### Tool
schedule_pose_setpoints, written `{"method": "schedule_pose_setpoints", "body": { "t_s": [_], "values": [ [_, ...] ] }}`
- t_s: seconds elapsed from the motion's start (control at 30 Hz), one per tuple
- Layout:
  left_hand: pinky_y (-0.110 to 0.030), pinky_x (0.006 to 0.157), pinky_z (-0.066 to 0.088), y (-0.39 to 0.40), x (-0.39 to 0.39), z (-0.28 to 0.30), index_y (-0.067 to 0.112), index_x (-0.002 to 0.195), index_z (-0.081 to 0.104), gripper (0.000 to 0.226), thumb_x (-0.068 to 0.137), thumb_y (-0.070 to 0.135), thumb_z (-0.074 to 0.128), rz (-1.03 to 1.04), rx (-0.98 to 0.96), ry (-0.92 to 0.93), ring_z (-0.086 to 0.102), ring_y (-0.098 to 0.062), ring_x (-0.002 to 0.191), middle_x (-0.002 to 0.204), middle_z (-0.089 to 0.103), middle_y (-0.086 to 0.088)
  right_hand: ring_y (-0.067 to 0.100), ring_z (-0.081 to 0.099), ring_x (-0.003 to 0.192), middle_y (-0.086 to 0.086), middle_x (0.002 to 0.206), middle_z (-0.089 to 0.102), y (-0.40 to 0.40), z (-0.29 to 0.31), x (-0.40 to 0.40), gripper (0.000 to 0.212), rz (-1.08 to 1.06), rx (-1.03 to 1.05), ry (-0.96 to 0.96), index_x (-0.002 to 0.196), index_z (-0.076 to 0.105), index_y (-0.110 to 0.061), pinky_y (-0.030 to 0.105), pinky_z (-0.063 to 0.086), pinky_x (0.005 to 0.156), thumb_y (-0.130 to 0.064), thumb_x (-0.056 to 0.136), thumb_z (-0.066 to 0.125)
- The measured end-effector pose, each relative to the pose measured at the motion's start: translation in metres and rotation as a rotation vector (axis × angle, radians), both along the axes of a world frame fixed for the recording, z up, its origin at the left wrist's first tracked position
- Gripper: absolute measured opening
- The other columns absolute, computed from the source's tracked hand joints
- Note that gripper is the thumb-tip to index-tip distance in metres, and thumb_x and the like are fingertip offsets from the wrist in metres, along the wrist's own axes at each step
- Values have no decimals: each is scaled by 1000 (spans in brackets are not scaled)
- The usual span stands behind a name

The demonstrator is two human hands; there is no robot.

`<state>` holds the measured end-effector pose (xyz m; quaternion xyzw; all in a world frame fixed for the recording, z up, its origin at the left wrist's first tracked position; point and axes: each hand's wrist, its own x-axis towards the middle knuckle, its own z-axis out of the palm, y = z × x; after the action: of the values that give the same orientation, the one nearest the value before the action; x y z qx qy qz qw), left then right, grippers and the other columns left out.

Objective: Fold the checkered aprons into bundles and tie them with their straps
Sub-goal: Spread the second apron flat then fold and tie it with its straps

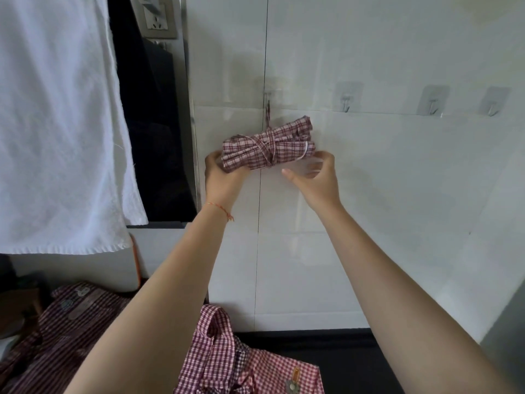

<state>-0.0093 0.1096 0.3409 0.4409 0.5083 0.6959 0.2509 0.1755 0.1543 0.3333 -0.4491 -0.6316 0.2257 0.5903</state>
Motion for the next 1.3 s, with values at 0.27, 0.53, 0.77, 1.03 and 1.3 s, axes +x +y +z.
{"method": "schedule_pose_setpoints", "body": {
  "t_s": [0.27,0.53,0.77,1.03,1.3],
  "values": [
    [-41,88,57,11,3,-24,16,126,42,47,85,13,65,43,-91,-15,59,-9,92,105,59,6,16,60,92,-3,106,53,8,-28,3,73,-17,-78,-1,125,43,-25,32,54,76,-48,70,85],
    [-29,58,51,7,11,-165,8,91,62,11,90,13,53,-100,-625,179,61,-18,64,84,64,-7,15,62,58,9,85,66,-8,-165,12,11,120,-594,-248,93,62,-11,32,54,60,-21,93,59],
    [-35,94,49,-38,27,-342,10,100,72,18,90,16,59,-316,-1050,564,62,-31,109,113,69,-12,37,69,84,16,71,64,-58,-354,27,23,187,-1080,-791,70,63,-1,32,45,63,-18,86,60],
    [-39,101,50,-59,37,-408,21,138,57,53,85,14,60,-452,-1131,651,59,-27,115,135,58,-8,34,32,140,9,150,33,-100,-435,41,96,235,-1099,-1030,145,36,-24,51,35,114,-51,66,86],
    [-49,107,42,-63,45,-423,26,142,51,55,87,25,57,-326,-1133,802,44,-30,132,148,42,-7,24,52,117,3,119,58,-107,-445,48,16,90,-782,-1037,109,68,-19,40,46,96,-26,97,61]
  ]
}}
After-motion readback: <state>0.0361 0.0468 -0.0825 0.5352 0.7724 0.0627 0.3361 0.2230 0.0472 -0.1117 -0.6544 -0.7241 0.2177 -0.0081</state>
